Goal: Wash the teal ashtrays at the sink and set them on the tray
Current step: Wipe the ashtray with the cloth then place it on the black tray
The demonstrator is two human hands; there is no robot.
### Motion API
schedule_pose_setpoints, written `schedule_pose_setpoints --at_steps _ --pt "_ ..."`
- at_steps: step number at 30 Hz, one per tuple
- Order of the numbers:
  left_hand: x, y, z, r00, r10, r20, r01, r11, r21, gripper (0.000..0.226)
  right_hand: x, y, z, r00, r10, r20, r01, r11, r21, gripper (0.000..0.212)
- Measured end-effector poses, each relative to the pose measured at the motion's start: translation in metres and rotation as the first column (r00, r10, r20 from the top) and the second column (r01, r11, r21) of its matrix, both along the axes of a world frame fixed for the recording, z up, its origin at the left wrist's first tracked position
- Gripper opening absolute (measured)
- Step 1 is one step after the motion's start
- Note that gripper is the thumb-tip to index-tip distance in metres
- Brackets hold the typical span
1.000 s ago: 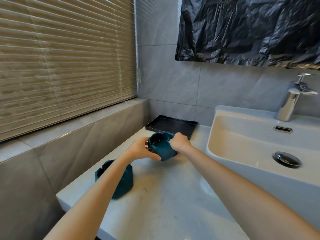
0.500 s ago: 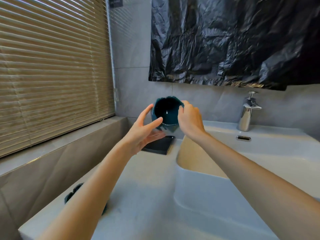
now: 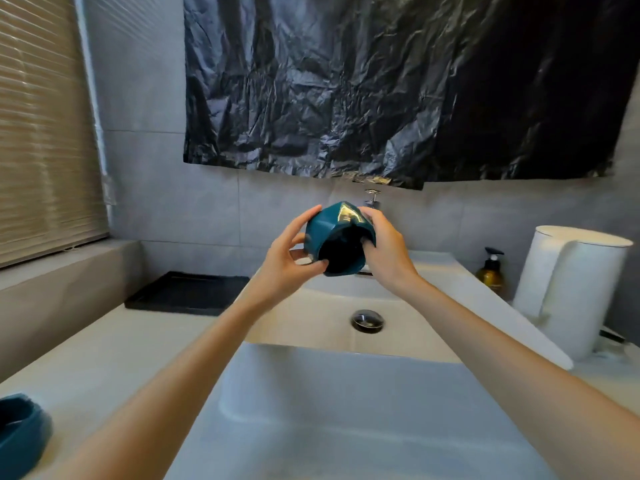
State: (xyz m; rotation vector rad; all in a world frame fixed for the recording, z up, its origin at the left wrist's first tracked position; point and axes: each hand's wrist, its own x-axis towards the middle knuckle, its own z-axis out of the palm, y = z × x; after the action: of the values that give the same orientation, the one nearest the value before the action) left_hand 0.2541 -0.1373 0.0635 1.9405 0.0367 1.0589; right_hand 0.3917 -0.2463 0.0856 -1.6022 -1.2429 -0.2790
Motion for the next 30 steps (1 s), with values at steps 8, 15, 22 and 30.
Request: schedule_pose_setpoints --at_steps 8,15,22,30 --pt "0.043 -0.032 -0.019 0.996 0.087 0.023 -0.089 0.896 0.434 0.086 0.046 -0.048 -0.036 0.998 0.006 0.063 -0.012 0.996 0.093 0.051" --pt "0.062 -0.049 -0.027 0.995 0.098 0.037 -0.103 0.861 0.498 0.084 0.056 -0.071 -0.049 0.999 -0.024 0.026 0.02 0.987 0.161 0.048" --pt "0.073 -0.062 -0.023 0.996 -0.056 -0.064 0.055 0.998 -0.016 0.072 0.061 -0.075 -0.024 0.971 -0.198 -0.132 0.185 0.977 -0.105 0.028" --pt "0.085 -0.086 -0.02 0.977 -0.085 -0.194 -0.039 0.828 -0.56 0.053 0.051 -0.117 -0.007 0.877 -0.052 -0.477 -0.016 0.99 -0.137 0.031"
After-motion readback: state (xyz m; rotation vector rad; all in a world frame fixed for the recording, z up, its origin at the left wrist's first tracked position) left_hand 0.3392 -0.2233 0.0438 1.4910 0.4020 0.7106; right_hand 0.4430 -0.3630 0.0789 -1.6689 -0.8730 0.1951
